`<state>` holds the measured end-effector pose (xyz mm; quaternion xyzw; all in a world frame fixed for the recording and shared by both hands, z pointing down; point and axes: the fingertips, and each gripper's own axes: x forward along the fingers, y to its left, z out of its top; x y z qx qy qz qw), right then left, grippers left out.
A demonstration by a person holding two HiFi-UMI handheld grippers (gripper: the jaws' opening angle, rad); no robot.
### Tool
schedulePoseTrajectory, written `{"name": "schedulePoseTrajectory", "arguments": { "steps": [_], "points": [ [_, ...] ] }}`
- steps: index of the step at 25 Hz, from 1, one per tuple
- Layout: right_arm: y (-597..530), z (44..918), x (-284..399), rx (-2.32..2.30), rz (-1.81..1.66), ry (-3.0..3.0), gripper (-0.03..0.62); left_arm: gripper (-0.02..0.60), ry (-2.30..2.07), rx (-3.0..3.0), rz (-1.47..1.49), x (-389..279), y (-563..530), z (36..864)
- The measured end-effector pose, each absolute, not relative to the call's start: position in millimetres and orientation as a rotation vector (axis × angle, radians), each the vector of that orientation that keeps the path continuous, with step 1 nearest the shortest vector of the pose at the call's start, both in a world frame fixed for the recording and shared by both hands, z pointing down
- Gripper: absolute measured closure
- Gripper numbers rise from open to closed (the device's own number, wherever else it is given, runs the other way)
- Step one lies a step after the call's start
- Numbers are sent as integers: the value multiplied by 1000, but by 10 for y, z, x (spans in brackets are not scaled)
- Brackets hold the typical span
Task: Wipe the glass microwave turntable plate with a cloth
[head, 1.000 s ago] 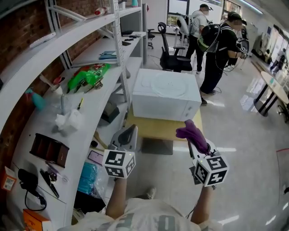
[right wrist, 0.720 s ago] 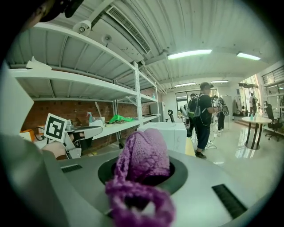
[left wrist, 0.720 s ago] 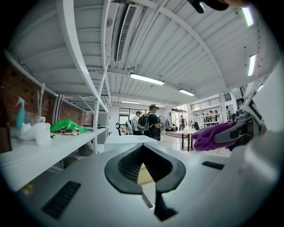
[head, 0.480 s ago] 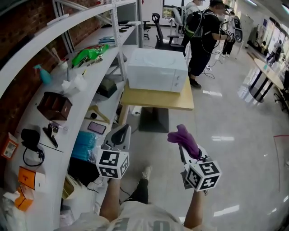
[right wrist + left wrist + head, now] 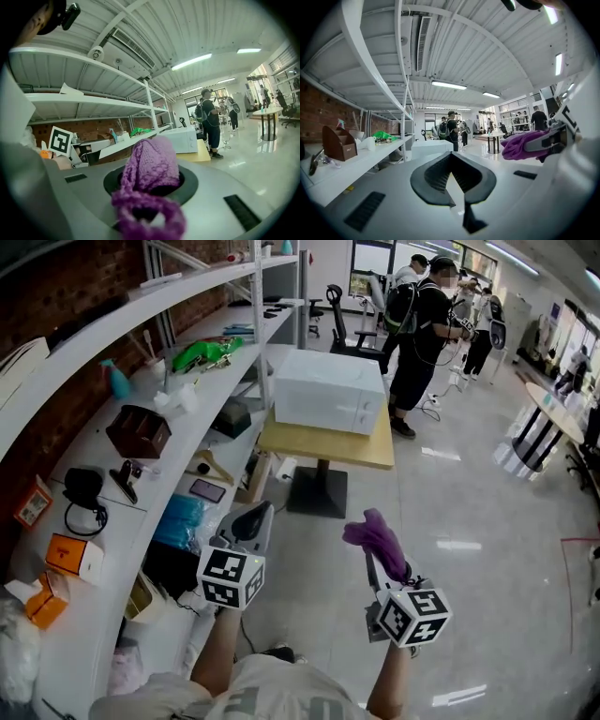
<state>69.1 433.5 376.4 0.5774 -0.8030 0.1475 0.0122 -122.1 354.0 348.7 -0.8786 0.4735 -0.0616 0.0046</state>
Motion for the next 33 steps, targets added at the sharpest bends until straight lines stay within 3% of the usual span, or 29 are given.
{"name": "schedulePoseTrajectory", "arguments": {
  "steps": [8, 19, 33],
  "points": [
    [4521, 3673, 533, 1777, 408, -2530, 539, 578, 1406, -2734, -143, -1159, 3792, 3267],
    [4784, 3632, -23, 1685, 303, -2499, 539, 578, 1452, -2756, -49, -1560, 4103, 3273],
    [5060, 3658, 41, 1746, 300, -2460, 539, 578, 1352, -2821, -33, -1435, 4317, 3304]
  ]
}}
